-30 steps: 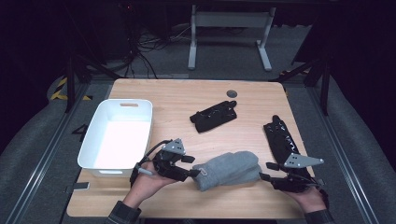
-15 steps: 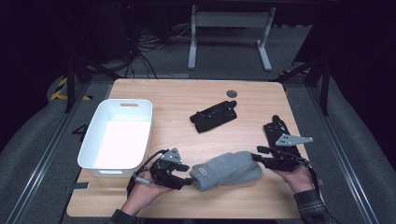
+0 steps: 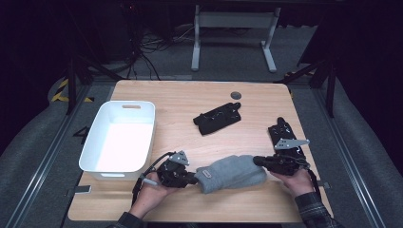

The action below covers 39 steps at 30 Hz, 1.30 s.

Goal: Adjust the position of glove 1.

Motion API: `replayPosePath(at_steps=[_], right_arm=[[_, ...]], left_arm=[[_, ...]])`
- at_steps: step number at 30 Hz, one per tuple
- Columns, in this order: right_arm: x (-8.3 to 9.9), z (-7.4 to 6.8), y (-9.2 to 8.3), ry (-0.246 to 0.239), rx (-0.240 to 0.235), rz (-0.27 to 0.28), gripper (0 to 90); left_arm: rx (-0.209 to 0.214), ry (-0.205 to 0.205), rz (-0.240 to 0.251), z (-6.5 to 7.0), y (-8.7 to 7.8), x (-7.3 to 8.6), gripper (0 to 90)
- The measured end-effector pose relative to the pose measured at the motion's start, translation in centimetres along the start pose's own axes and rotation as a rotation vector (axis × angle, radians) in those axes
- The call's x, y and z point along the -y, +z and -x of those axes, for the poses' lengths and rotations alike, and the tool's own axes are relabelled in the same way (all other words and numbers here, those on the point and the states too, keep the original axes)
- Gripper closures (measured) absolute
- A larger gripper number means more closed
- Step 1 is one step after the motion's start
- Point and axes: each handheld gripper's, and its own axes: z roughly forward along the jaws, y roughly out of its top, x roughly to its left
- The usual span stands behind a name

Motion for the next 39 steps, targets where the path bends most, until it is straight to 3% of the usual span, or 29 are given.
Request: replayPosePath(at_steps=[4,12,19,22,30,31,35,39], right_arm=[[0.0,-0.1,-0.3,-0.004,-0.002,0.005,89.4],[-0.9,-1.1,-2.5,-0.042,-0.006,0.073,89.9],[-1.1,-1.9,-4.3,-0.050,-0.002,0.097,89.9],[-0.7,-2.0,-4.8,-0.048,-0.002,0.091,89.9],[0.7,-1.6,-4.3,-0.034,0.016,0.040,88.8],[0.9,-1.6,-4.3,-0.040,0.016,0.037,86.5],[0.9,-1.8,-4.7,-0.052,0.041,0.076,58.1],[1.3,-2.0,-5.3,-0.070,0.087,0.097,48.0]], left_arm=[[-0.010,-0.010,0.005,0.2,-0.4,-0.2,83.3],[-0.010,-0.016,0.056,0.5,-1.9,-1.2,84.1],[-0.022,-0.045,0.088,-0.5,-2.4,-2.6,84.4],[-0.027,-0.064,0.070,-0.9,-1.7,-2.8,84.4],[-0.051,-0.052,0.015,-1.2,-0.3,-3.0,80.8],[-0.059,-0.058,0.025,-1.2,-0.4,-3.0,78.2],[-0.067,-0.074,0.068,-0.7,-1.5,-3.3,58.8],[-0.060,-0.044,0.118,0.0,-2.6,-4.3,49.1]])
